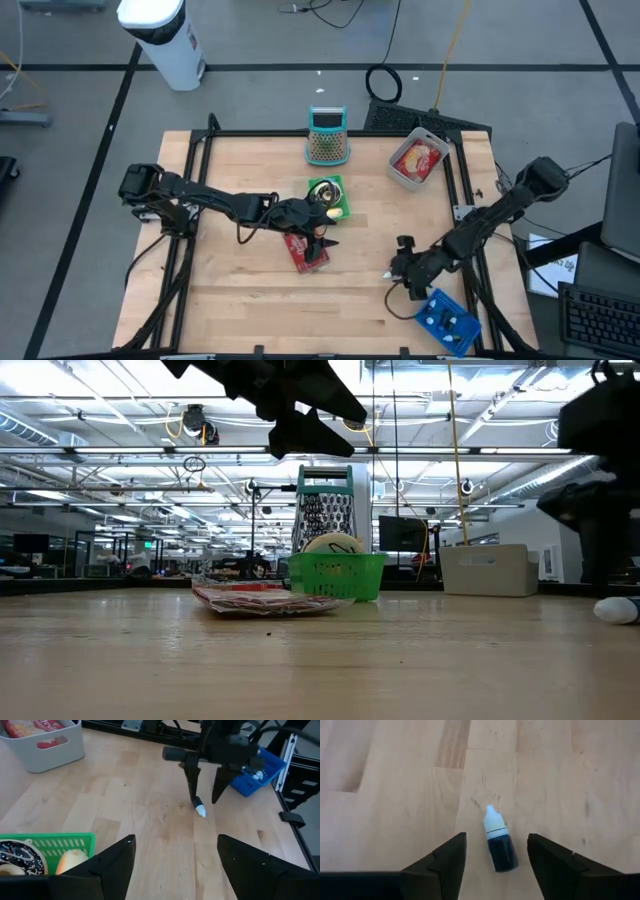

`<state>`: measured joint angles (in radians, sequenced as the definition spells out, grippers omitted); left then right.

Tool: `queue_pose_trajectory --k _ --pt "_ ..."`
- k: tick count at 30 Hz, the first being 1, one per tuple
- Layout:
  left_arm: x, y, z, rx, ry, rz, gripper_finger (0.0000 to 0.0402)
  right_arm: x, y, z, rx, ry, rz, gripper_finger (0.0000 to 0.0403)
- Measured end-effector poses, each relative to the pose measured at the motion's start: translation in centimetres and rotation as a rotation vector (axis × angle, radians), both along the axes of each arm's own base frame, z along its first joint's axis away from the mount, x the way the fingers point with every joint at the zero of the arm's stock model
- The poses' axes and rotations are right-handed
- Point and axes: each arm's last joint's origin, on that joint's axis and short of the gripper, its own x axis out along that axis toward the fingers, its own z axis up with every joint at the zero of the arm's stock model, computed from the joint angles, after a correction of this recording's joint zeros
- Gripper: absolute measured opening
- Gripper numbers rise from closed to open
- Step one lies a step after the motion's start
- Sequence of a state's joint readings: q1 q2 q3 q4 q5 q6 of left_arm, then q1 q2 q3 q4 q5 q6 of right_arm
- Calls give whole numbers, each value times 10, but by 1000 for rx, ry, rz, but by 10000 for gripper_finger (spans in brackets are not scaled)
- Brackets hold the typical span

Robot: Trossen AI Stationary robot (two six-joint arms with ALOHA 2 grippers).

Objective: Pick & Place Food Item
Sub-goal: Put the brown food coloring bottle into the blue bin

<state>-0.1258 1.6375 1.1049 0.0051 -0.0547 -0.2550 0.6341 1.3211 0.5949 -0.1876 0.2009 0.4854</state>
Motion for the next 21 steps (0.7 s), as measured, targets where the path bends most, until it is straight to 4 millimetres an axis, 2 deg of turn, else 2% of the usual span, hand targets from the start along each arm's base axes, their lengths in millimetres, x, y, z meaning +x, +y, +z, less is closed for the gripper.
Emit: queue_pose_trajectory --k 5,10,19,21 --pt "0 0 0 12 -1 -7 285 7 2 -15 -57 19 33 190" --pt "0 0 0 13 0 -8 285 10 3 -25 -91 45 51 159" --pt "0 0 0 15 1 -8 274 10 4 -23 -74 32 54 60" --pt "0 0 0 21 1 -11 274 10 5 -21 -50 25 64 53"
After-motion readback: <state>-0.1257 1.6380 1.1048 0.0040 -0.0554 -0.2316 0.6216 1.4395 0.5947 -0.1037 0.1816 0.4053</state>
